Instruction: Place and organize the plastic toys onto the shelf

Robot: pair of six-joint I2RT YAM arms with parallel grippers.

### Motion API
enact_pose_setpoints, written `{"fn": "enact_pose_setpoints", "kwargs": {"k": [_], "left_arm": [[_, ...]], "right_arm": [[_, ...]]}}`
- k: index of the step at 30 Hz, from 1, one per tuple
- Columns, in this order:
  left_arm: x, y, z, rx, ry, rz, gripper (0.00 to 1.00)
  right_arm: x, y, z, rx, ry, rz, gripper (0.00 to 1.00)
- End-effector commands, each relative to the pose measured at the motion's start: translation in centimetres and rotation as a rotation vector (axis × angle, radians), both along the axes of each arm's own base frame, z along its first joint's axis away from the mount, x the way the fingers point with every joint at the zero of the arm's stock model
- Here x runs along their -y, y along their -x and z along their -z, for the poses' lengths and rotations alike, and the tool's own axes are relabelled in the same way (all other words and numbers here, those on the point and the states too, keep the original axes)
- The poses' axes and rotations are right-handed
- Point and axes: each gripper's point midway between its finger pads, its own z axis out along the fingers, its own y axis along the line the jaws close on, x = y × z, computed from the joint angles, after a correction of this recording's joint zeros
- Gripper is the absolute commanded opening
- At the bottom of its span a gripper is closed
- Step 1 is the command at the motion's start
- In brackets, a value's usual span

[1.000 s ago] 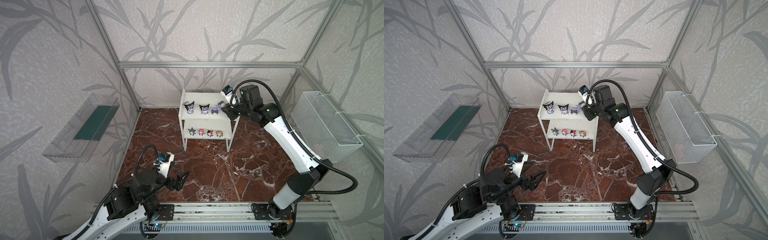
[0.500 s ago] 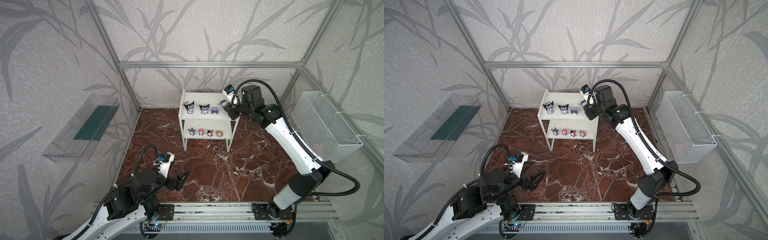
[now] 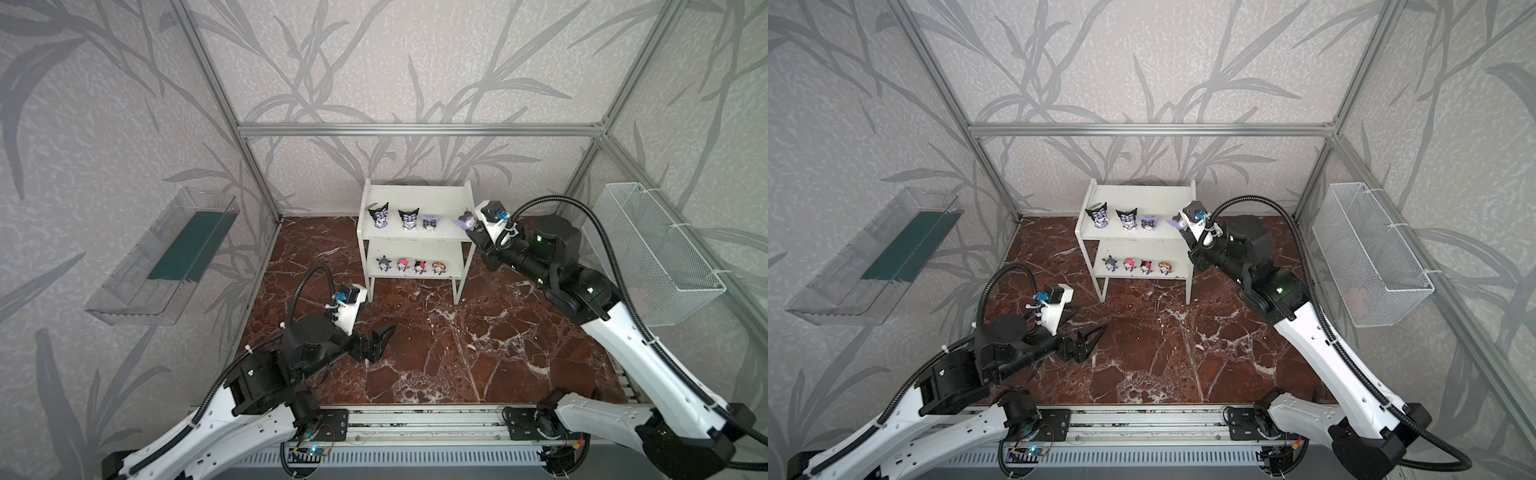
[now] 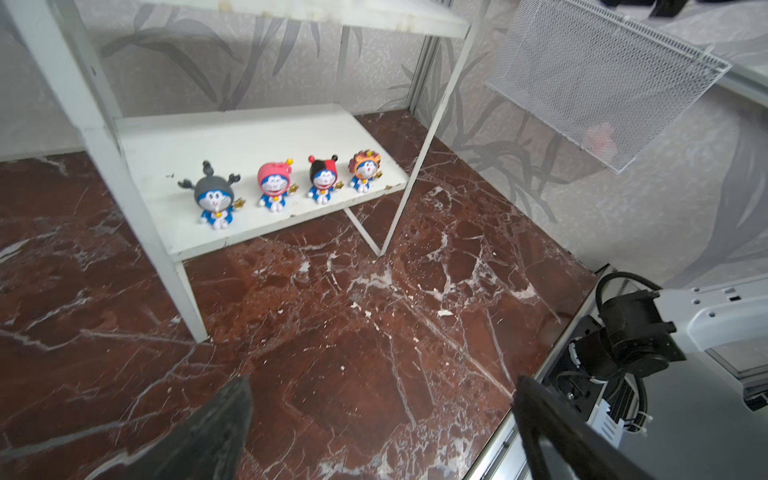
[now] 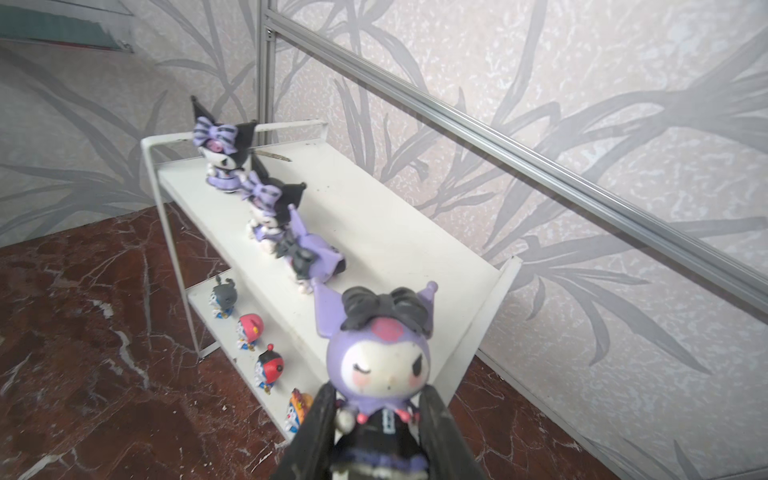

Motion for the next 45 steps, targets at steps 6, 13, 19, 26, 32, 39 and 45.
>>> {"fn": "enact_pose_setpoints", "kwargs": {"k": [6, 13, 19, 26, 32, 39, 45], "left_arm": [[5.1, -0.5, -6.2, 0.058, 0.199, 0.138, 0.99], [7.7, -1.0, -6.3, 0.0, 0.32, 0.183, 0.84], [8.5, -1.5, -6.9, -0.003, 0.394, 0.18, 0.77], [9.9, -1.3, -6.1, -0.042, 0.379, 0.229, 0.47], [10.5, -1.3, -5.5, -0.067, 0.374, 0.248, 0.25], [10.3, -1.2, -5.5, -0.057, 0.36, 0.249, 0.0], [10.1, -0.8, -5.4, -0.048, 0.344, 0.267, 0.0]], "right_arm": [[-1.5, 8.2, 0.4, 0.258, -0.107, -0.211, 0.15], [-4.1, 11.3, 3.1, 0.292, -0.102, -0.279, 0.14], [-6.0, 12.7, 4.3, 0.29, -0.136, -0.324, 0.14], [-6.3, 12.6, 4.7, 0.285, -0.158, -0.307, 0.14], [-5.9, 12.3, 4.4, 0.29, -0.185, -0.266, 0.14], [-6.1, 12.3, 4.5, 0.28, -0.19, -0.275, 0.16], [-7.0, 12.4, 5.2, 0.247, -0.175, -0.308, 0.18]]}}
